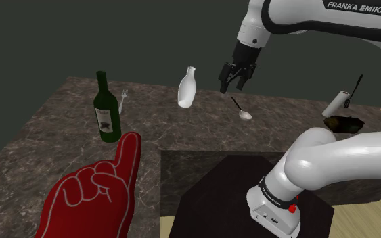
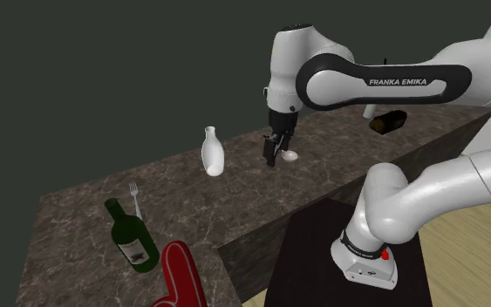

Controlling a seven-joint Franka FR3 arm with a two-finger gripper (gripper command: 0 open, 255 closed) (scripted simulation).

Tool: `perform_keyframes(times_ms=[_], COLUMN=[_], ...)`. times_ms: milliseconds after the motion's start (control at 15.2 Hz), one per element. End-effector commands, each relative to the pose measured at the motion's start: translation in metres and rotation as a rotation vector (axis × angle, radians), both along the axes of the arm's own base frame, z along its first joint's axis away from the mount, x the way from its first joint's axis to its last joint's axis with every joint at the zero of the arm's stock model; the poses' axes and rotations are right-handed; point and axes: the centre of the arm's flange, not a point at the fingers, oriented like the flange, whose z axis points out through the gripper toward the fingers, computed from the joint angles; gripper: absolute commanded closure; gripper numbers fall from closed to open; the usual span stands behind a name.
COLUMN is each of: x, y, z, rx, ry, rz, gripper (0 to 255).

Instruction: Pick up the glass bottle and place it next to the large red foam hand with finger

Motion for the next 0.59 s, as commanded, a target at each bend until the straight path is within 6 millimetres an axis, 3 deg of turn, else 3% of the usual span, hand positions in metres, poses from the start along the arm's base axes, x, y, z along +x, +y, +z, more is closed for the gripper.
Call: perform_keyframes(times_ms=[0,528], x=[0.0,0.09], y=[0.0,-0.047], z=[0.0,-0.023], rx=[0.0,-0.012], ry=[0.0,-0.004], rz=[0.0,0.017], gripper=[0,0])
